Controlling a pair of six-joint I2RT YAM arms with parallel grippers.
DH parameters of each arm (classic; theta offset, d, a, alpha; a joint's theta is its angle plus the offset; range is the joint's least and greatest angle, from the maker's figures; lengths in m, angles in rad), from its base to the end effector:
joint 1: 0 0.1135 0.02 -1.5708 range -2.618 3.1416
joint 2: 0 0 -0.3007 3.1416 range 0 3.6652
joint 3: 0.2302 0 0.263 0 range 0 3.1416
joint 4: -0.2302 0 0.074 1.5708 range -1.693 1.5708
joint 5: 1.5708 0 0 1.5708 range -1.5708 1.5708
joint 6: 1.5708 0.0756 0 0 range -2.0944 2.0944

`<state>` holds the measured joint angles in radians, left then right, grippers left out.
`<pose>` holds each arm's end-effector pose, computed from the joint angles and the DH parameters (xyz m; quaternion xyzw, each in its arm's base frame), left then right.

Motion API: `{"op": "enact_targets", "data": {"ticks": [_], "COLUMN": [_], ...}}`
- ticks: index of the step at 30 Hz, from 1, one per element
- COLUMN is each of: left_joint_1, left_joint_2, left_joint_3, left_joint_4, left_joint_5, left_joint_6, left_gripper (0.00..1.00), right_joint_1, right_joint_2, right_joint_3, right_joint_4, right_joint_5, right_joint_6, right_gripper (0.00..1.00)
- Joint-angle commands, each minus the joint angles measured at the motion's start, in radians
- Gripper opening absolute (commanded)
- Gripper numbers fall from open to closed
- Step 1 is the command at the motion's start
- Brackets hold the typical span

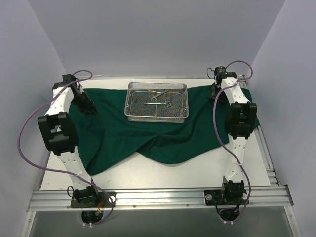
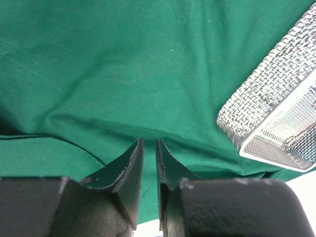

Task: Open and lay out the surgical kit
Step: Smooth out the surgical kit at the center of the board.

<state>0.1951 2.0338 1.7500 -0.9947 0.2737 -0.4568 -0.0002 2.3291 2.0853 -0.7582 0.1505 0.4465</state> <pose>0.4545 0.0690 0.2279 -0.2950 0.9348 -0.1526 0.1254 0.5699 -0.0115 0.2029 0.2326 0.9287 -0.0085 0.2888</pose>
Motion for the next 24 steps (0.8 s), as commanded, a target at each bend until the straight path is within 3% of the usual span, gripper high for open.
{"op": "enact_targets", "data": {"ticks": [1,9,17,20,24], "left_joint_1": [-0.002,-0.002,0.000,0.000,0.000], "left_joint_2": [-0.060,-0.044,-0.015,-0.014,-0.020], "left_joint_3": [-0.006,0.011,0.020,0.020,0.005], "left_joint_4": [0.034,0.027,0.028,0.028,0.005], "left_joint_5": [0.030,0.039,0.050,0.044,0.006], "left_joint_6": [0.026,0.033,0.032,0.035,0.043], "left_gripper": [0.24,0.24,0.24,0.24,0.24], "right_joint_1": [-0.006,-0.006,-0.006,-0.006,-0.006], "right_joint_2": [0.016,0.091,0.145,0.157,0.144], "right_joint_3": [-0.018,0.050,0.059,0.053,0.022], "right_joint_4": [-0.030,-0.030,-0.050,-0.058,-0.043], "right_joint_5": [0.067,0.058,0.066,0.066,0.063], "right_joint_6": [0.032,0.052,0.069,0.061,0.055], "right_gripper": [0.48,0.55,0.56,0.50,0.24]}}
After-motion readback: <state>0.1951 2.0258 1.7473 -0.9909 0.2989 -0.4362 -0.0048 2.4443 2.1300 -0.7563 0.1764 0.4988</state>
